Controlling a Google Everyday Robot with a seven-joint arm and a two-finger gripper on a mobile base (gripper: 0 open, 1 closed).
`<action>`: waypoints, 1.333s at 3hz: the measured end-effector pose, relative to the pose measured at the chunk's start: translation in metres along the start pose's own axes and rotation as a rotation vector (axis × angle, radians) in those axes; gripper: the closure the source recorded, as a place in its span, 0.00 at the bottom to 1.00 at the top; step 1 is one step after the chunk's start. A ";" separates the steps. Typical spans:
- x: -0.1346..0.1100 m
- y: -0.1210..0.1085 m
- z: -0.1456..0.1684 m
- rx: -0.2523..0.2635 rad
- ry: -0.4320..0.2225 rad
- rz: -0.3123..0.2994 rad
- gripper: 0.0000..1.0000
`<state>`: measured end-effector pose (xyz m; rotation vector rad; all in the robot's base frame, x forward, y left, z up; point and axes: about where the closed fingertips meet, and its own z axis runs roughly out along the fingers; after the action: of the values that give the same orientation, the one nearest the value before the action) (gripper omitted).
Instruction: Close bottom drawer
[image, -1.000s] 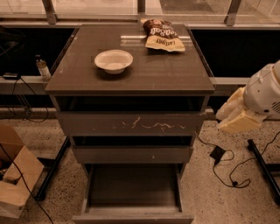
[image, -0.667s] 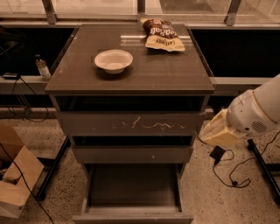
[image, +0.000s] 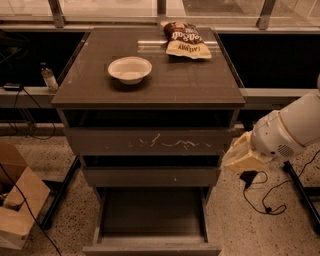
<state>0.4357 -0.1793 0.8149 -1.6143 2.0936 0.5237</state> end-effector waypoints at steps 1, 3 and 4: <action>0.005 0.006 0.044 -0.061 -0.048 -0.023 1.00; 0.034 0.028 0.159 -0.226 -0.184 0.019 1.00; 0.050 0.031 0.218 -0.303 -0.231 0.051 1.00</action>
Offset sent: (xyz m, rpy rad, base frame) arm -0.0153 0.0708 -0.1544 0.2399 0.1407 0.1444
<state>0.4196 -0.0931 0.6071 -1.5719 1.9571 1.0354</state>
